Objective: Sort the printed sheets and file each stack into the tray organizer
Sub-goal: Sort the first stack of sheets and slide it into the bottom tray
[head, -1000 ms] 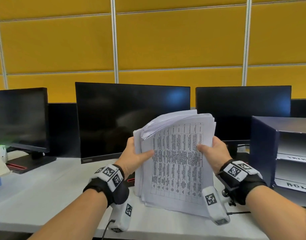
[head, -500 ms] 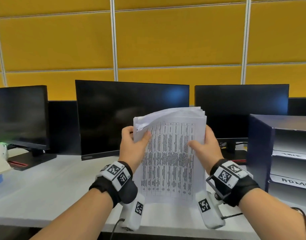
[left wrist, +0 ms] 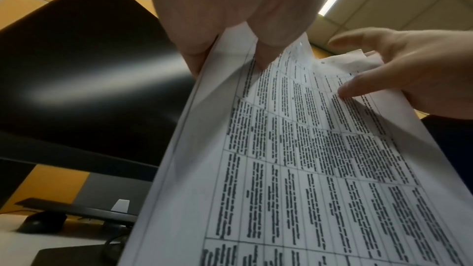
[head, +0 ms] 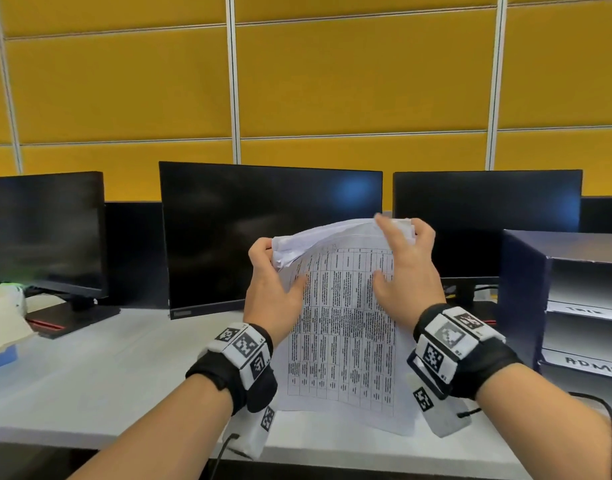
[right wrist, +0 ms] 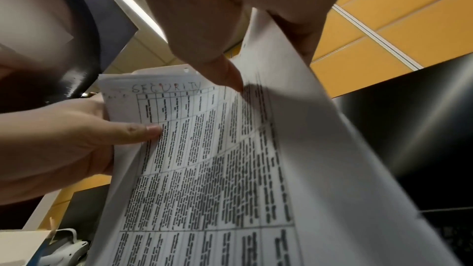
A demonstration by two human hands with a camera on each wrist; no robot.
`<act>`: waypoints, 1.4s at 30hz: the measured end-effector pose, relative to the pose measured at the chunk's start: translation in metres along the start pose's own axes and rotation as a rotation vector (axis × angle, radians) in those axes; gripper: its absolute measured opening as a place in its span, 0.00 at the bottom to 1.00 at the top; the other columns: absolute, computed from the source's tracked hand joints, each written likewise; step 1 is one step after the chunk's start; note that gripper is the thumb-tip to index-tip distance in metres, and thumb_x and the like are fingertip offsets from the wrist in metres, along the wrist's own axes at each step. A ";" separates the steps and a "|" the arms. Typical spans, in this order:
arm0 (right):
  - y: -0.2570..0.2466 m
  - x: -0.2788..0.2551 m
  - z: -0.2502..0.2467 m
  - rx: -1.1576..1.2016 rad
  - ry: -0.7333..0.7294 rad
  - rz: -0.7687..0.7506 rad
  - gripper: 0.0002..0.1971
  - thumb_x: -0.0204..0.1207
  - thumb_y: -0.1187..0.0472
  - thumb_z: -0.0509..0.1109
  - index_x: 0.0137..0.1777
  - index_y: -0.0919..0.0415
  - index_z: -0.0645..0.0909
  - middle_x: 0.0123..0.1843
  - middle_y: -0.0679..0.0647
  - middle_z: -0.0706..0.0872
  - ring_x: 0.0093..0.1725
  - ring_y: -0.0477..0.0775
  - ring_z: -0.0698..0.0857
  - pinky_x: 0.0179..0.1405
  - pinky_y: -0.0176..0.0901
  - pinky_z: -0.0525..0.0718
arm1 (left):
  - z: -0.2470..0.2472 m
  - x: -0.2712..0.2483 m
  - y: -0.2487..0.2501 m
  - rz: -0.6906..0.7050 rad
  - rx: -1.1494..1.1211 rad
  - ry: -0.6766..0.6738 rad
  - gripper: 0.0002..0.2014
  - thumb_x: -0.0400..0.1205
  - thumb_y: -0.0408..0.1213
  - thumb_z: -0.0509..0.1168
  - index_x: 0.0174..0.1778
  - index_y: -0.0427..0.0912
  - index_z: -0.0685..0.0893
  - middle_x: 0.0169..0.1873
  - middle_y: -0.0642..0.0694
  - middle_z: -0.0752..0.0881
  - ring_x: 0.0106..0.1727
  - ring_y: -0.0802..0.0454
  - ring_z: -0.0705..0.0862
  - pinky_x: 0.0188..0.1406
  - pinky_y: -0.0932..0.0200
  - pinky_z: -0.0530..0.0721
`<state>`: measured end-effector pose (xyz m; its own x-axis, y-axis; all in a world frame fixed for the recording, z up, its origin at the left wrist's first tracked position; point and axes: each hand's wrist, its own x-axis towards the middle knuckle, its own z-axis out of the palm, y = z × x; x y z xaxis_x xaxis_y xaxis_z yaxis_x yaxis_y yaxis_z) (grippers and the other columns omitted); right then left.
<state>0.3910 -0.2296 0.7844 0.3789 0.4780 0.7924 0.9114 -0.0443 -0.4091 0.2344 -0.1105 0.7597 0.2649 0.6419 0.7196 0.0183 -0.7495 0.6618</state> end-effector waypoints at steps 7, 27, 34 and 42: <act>-0.002 0.000 -0.006 -0.041 0.002 0.026 0.34 0.72 0.65 0.71 0.75 0.43 0.63 0.72 0.50 0.55 0.35 0.47 0.77 0.41 0.41 0.83 | -0.007 0.006 -0.002 -0.178 -0.110 -0.074 0.31 0.79 0.38 0.72 0.60 0.61 0.53 0.53 0.52 0.81 0.53 0.51 0.87 0.55 0.47 0.88; 0.010 -0.003 -0.005 0.619 0.027 0.290 0.36 0.71 0.70 0.74 0.75 0.54 0.60 0.62 0.52 0.76 0.56 0.48 0.82 0.45 0.35 0.84 | -0.007 0.004 -0.002 -0.356 -0.275 -0.022 0.21 0.80 0.43 0.70 0.62 0.48 0.66 0.57 0.45 0.84 0.55 0.47 0.87 0.60 0.40 0.85; 0.021 -0.004 -0.001 0.550 -0.038 0.394 0.26 0.75 0.67 0.72 0.71 0.60 0.69 0.60 0.53 0.81 0.58 0.51 0.81 0.46 0.38 0.80 | -0.013 0.010 0.023 0.209 0.044 0.141 0.25 0.75 0.44 0.74 0.63 0.61 0.71 0.65 0.53 0.67 0.65 0.52 0.74 0.67 0.49 0.78; 0.017 -0.006 -0.002 0.537 -0.035 0.387 0.25 0.76 0.68 0.71 0.72 0.61 0.69 0.60 0.53 0.80 0.59 0.51 0.79 0.49 0.42 0.79 | -0.005 0.015 0.034 0.328 0.494 0.219 0.07 0.75 0.47 0.74 0.46 0.53 0.90 0.59 0.50 0.80 0.61 0.46 0.76 0.55 0.53 0.64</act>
<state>0.4050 -0.2348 0.7735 0.6492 0.5444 0.5312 0.5003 0.2204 -0.8373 0.2343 -0.1254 0.7946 0.1295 0.3452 0.9296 0.4269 -0.8655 0.2619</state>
